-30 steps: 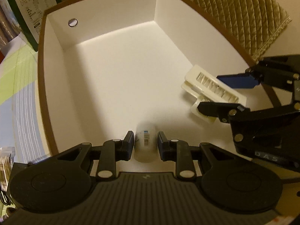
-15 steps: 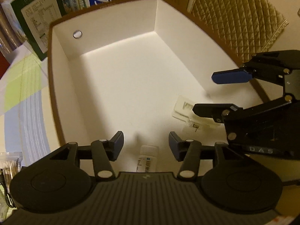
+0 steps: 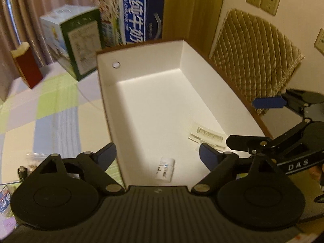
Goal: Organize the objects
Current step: 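Open both tools to release the bottle and holder inside the box, then move both tools back toward the remaining items on the table, then grasp the clear plastic cup with the right tool while the left tool grasps the knitted sock, then carry the clear cup and knitted sock with both tools into the box, then open both tools to drop the sock and cup into the box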
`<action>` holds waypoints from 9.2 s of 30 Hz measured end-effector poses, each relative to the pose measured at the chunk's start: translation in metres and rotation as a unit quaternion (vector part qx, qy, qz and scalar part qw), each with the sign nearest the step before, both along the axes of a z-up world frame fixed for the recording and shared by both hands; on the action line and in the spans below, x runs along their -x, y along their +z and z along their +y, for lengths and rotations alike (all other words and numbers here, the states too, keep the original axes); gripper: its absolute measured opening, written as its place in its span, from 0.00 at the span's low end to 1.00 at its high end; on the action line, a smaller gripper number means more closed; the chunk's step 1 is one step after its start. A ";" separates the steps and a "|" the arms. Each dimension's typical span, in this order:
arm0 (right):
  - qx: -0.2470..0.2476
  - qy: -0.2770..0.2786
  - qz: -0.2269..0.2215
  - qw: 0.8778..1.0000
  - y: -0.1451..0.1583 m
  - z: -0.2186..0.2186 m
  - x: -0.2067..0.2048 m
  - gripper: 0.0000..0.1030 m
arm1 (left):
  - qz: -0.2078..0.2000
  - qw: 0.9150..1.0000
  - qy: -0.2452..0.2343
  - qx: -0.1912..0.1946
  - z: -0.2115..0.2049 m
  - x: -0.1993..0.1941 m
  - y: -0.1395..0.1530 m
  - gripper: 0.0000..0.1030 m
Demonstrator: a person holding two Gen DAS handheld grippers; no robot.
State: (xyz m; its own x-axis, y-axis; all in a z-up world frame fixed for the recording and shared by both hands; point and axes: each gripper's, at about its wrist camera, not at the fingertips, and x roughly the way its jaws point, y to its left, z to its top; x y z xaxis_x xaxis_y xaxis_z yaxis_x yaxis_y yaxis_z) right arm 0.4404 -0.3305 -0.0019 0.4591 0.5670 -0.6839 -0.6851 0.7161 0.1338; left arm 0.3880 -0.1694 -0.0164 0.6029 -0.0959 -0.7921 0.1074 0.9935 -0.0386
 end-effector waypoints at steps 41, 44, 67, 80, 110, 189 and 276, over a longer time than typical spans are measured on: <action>-0.017 -0.069 0.023 0.997 0.015 0.065 0.150 0.98 | -0.021 0.999 0.038 0.018 0.107 0.141 0.032 0.96; -0.016 -0.056 0.034 0.998 0.008 0.078 0.157 0.98 | -0.022 0.998 0.049 0.016 0.118 0.152 0.030 0.96; 0.001 0.047 0.086 0.995 -0.040 0.177 0.177 0.98 | 0.014 0.978 0.207 -0.009 0.223 0.234 -0.008 0.95; -0.001 0.119 0.069 0.990 -0.060 0.225 0.188 0.86 | 0.020 0.978 0.205 -0.011 0.245 0.233 -0.028 0.94; 0.082 0.183 0.037 0.979 -0.124 0.303 0.177 0.48 | 0.056 0.987 0.147 -0.036 0.275 0.195 -0.065 0.91; -0.059 -0.102 -0.005 0.993 0.020 0.028 0.082 0.48 | -0.062 0.994 -0.050 0.071 0.071 0.061 0.030 0.20; -0.042 -0.112 -0.017 0.993 0.019 0.011 -0.011 0.98 | -0.026 1.000 -0.006 0.003 0.036 -0.047 0.017 0.86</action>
